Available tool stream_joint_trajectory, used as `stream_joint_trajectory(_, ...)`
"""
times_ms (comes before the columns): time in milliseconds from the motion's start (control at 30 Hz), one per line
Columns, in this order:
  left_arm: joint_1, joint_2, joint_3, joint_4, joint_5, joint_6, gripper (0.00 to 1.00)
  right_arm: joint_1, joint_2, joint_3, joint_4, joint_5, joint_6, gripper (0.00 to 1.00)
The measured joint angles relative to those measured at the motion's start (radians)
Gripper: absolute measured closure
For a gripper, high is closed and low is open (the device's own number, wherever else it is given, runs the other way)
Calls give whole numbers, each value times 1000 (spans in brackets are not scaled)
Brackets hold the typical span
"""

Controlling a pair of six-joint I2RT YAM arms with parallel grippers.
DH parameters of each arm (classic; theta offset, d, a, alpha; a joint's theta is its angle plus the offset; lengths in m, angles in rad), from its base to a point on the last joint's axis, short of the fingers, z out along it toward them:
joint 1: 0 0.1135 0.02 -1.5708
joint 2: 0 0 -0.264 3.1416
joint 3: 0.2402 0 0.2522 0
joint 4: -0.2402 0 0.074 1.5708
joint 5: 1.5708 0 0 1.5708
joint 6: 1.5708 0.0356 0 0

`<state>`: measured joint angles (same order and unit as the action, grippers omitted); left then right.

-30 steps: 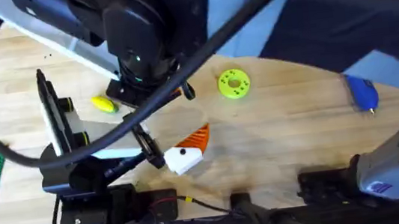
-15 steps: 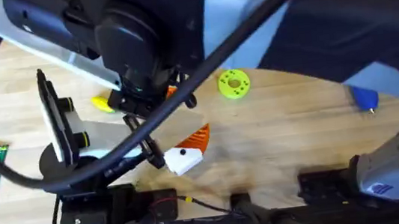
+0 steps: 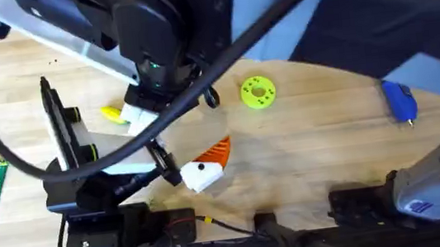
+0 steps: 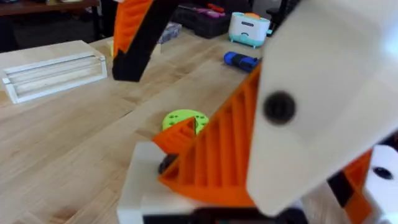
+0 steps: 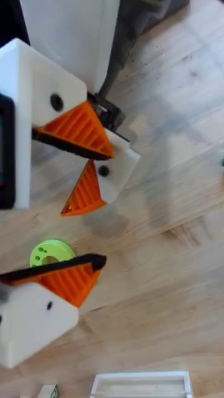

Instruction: Pick up the gripper from the table and insert it into the empty holder that is missing its gripper. Then pick up a screw, insert it into the mounting hole, and use the screwdriver to tighten it. Finally, clean up the table by picking up the vegetable and placing it into the bucket.

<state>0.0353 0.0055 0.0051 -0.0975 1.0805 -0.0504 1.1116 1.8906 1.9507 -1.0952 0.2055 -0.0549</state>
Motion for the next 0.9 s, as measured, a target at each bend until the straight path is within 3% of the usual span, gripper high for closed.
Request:
stream_joint_trajectory(167,0,0,0,0,0,3,8,-23,0,0,17,6,0,27)
stream_joint_trajectory(300,0,0,0,0,0,6,8,-93,0,1,20,3,7,22)
stream_joint_trajectory(567,0,0,0,1,0,9,8,-316,-18,38,-28,3,11,19)
stream_joint_trajectory(867,0,0,0,1,0,9,12,-634,-209,96,-160,4,87,15)
stream_joint_trajectory(900,0,0,0,0,0,9,51,-669,-238,98,-168,4,95,15)
